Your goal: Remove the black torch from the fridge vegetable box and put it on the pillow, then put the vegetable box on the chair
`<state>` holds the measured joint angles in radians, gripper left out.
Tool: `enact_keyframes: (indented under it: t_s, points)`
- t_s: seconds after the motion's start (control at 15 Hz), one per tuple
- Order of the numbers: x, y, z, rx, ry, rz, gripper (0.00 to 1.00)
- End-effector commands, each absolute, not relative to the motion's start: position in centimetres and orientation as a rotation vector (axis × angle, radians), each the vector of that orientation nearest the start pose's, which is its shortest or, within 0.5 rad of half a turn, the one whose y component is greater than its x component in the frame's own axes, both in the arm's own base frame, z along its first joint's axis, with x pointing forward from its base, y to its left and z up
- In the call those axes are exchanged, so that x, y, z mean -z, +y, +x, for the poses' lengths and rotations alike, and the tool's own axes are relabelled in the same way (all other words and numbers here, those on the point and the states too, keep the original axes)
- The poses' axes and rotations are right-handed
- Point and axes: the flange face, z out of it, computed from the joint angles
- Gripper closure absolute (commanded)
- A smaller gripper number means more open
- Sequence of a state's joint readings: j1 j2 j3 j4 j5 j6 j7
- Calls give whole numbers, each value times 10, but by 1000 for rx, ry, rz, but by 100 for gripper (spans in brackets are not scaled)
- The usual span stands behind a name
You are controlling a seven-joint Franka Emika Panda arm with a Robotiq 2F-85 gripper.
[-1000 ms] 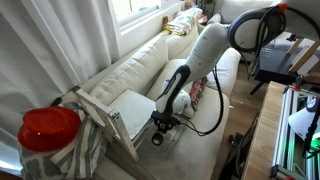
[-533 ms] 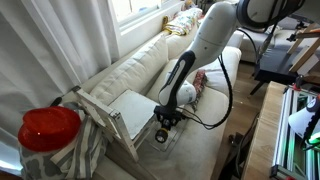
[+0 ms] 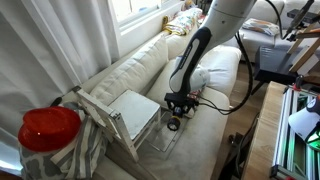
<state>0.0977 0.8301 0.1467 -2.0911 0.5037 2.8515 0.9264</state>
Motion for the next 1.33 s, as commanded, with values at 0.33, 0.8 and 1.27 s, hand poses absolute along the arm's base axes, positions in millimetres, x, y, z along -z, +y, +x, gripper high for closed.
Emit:
enact_keyframes:
  t_s: [0.33, 0.8, 1.27]
  points:
    - [-40, 90, 513, -215, 1717, -2479, 77]
    - [-87, -15, 572, 354, 1729, -2577, 77]
    - [-75, -58, 643, 572, 1777, -2451, 77]
